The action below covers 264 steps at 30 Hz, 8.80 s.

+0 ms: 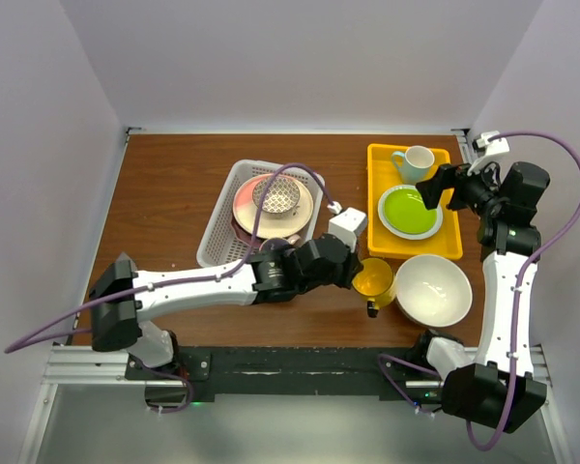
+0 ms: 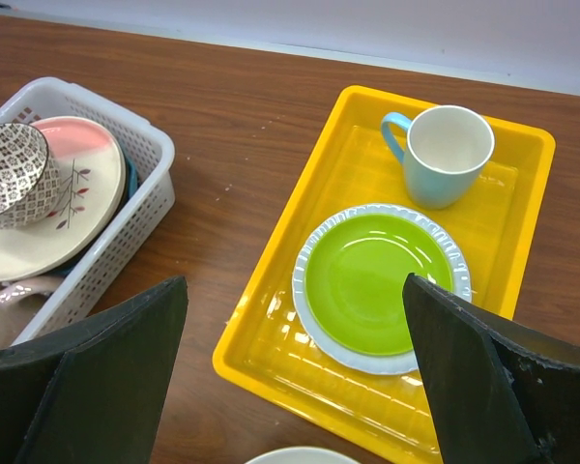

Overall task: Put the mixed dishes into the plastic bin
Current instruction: Pick up the cup at the center of the board, then place the cup in the plastic bin, then pick up the bowl from the center of the board.

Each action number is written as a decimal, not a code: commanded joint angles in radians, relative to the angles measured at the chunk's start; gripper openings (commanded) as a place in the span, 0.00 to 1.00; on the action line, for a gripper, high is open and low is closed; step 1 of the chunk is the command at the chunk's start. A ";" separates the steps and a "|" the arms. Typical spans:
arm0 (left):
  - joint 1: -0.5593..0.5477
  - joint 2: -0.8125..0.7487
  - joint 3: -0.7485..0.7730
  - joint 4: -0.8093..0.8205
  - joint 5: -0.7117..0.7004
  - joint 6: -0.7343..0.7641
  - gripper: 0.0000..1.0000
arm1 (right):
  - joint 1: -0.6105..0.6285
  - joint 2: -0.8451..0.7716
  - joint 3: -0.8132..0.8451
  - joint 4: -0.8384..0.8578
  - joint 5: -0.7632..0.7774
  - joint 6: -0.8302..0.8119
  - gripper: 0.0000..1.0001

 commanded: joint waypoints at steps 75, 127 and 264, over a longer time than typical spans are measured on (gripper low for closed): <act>0.844 0.007 0.273 -0.276 0.354 0.278 0.00 | -0.005 0.000 -0.025 0.016 -0.056 -0.012 0.97; 0.844 -0.341 0.182 -0.216 0.291 0.335 1.00 | -0.007 -0.006 -0.027 -0.015 -0.151 -0.080 0.97; 0.139 0.027 -0.217 0.317 0.425 0.038 1.00 | -0.005 0.003 -0.050 -0.021 -0.263 -0.160 0.97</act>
